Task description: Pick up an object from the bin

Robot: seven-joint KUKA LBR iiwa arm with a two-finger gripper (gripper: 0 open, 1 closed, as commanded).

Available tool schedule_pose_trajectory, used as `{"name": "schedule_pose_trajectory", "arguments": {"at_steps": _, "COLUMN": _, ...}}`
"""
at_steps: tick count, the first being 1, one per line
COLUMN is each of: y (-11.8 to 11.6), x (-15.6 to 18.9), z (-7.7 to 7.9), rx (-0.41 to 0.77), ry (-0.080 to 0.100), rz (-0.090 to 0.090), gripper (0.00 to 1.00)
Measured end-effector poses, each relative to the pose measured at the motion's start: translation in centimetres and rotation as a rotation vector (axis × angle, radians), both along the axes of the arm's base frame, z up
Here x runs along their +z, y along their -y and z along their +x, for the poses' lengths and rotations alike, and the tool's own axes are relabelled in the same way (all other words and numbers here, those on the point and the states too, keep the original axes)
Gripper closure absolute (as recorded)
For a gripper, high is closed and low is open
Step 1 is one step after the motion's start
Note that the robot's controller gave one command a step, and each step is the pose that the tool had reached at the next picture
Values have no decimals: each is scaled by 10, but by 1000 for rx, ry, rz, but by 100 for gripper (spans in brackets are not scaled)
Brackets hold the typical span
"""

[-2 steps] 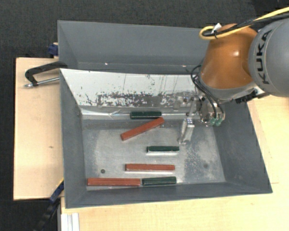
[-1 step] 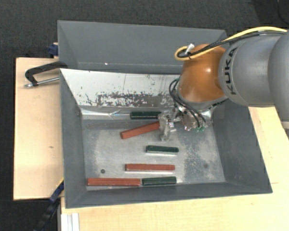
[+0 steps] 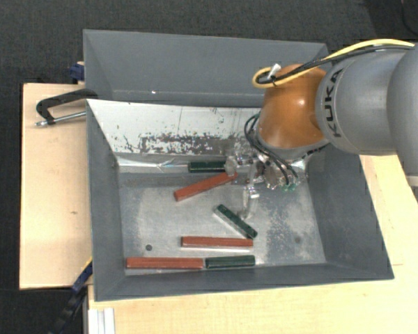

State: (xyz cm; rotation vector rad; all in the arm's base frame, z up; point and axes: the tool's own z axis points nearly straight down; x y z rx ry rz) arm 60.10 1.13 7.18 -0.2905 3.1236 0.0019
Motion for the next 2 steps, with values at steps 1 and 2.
{"name": "schedule_pose_trajectory", "arguments": {"at_steps": 1, "y": 0, "x": 0, "z": 0, "rx": 0, "ry": 0, "rz": 0, "gripper": 0}}
{"name": "schedule_pose_trajectory", "arguments": {"at_steps": 2, "y": -82, "x": 2, "z": -13, "rx": -85, "ry": 3, "rz": 4, "gripper": 100}}
